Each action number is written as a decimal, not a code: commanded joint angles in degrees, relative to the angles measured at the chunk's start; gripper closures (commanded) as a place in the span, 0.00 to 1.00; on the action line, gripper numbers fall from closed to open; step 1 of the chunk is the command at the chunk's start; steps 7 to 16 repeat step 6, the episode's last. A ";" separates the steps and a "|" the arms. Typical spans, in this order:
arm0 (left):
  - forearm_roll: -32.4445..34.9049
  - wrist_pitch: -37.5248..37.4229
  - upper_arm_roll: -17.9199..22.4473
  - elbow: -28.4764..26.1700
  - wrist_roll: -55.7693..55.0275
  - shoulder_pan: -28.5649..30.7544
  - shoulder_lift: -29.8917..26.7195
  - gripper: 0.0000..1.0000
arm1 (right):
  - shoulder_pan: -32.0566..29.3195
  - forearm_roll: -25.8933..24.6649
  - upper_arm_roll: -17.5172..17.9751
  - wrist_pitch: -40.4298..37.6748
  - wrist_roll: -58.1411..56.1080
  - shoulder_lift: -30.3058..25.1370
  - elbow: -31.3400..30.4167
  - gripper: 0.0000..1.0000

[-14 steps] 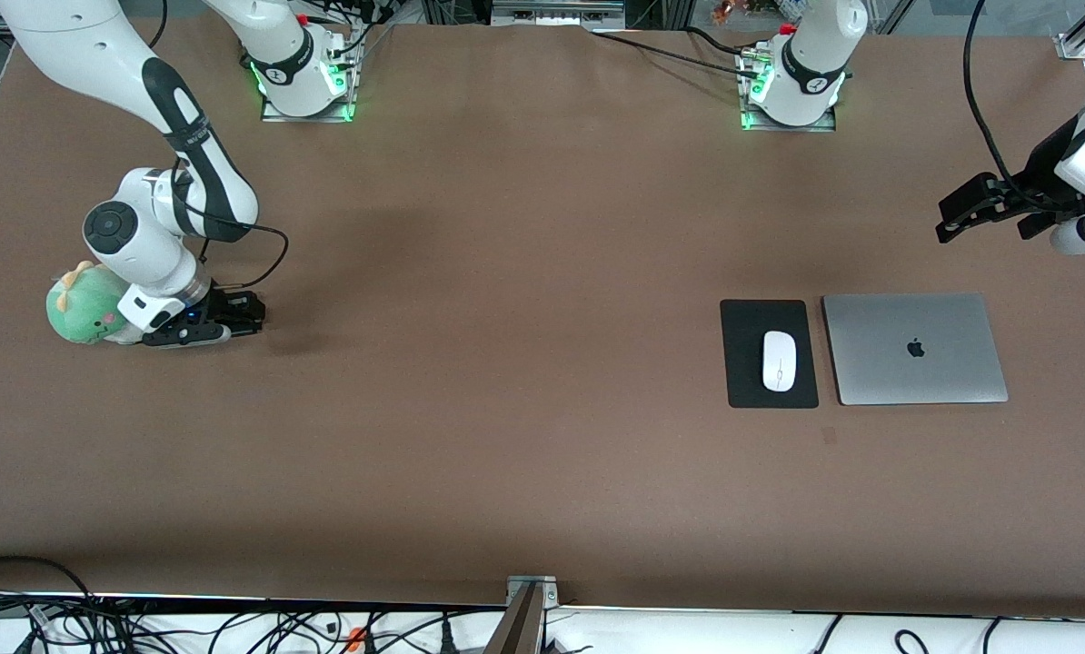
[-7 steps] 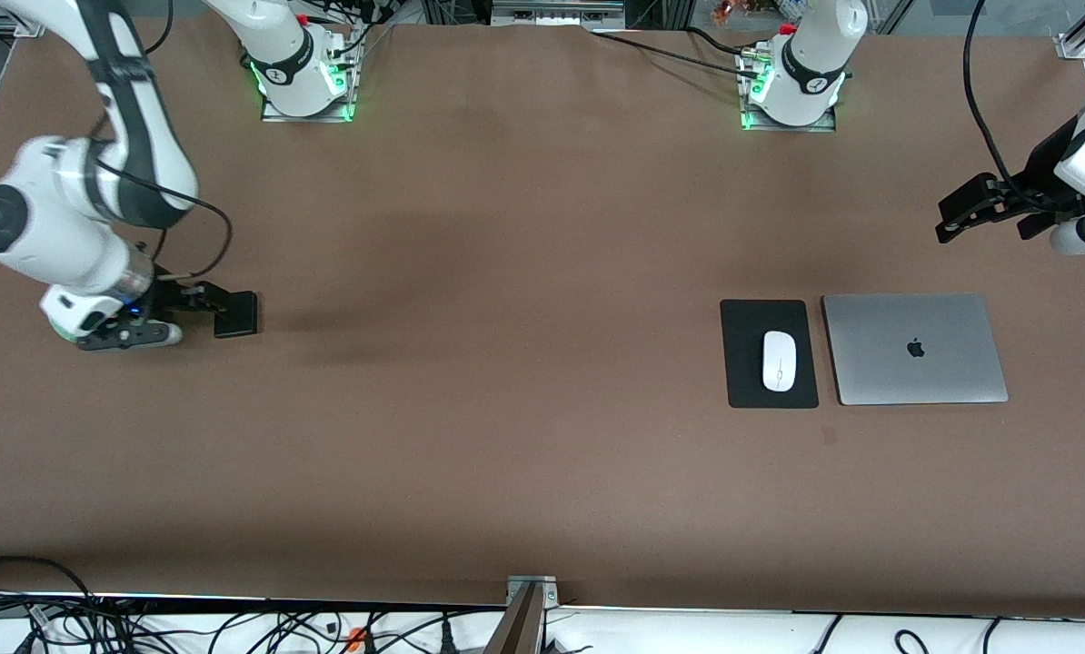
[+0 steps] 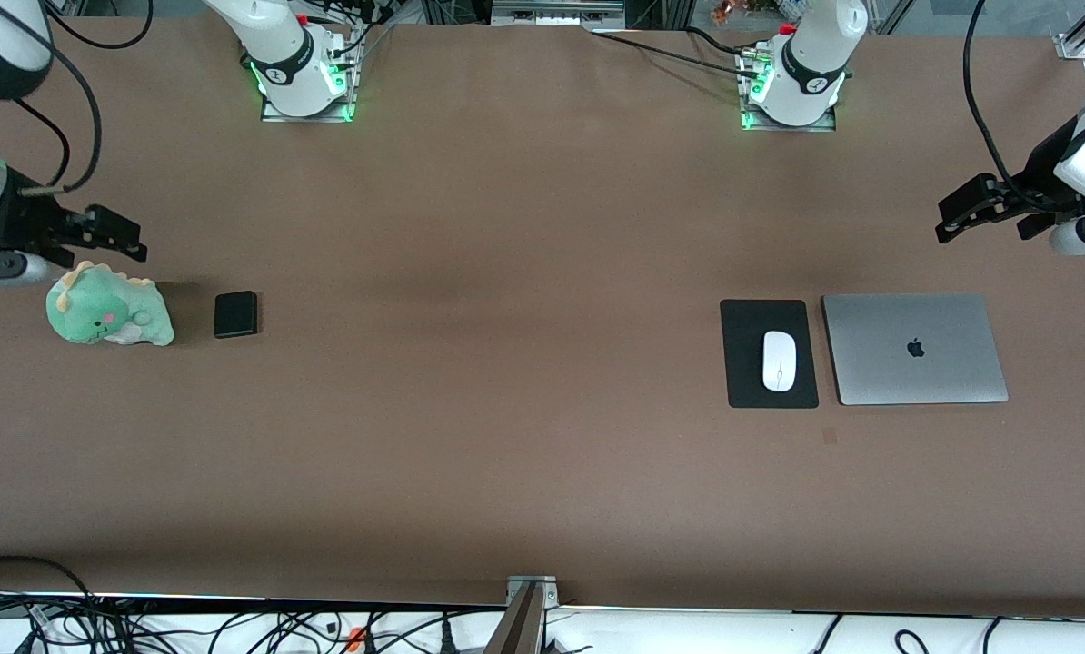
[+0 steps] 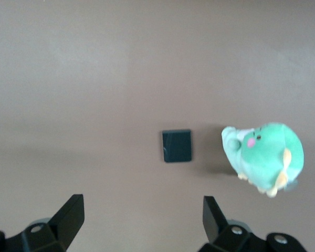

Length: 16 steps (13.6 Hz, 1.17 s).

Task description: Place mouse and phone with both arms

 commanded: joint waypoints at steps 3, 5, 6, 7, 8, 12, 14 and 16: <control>-1.04 0.05 0.09 0.55 0.82 -0.20 0.08 0.00 | -0.55 -0.19 -1.33 -7.06 2.57 -4.43 3.32 0.00; -1.04 0.05 0.09 0.55 0.90 -0.20 0.08 0.00 | -0.64 -0.37 -1.25 -6.90 2.57 -5.68 3.24 0.00; -1.04 0.05 0.09 0.55 0.90 -0.20 0.08 0.00 | -0.64 -0.46 -1.34 -6.46 2.49 -5.59 3.24 0.00; -1.04 0.05 0.09 0.55 0.90 -0.20 0.08 0.00 | -0.64 -0.46 -1.34 -6.46 2.49 -5.59 3.24 0.00; -1.04 0.05 0.09 0.55 0.90 -0.20 0.08 0.00 | -0.64 -0.46 -1.34 -6.46 2.49 -5.59 3.24 0.00; -1.04 0.05 0.09 0.55 0.90 -0.20 0.08 0.00 | -0.64 -0.46 -1.34 -6.46 2.49 -5.59 3.24 0.00; -1.04 0.05 0.09 0.55 0.90 -0.20 0.08 0.00 | -0.64 -0.46 -1.34 -6.46 2.49 -5.59 3.24 0.00; -1.04 0.05 0.09 0.55 0.90 -0.20 0.08 0.00 | -0.64 -0.46 -1.34 -6.46 2.49 -5.59 3.24 0.00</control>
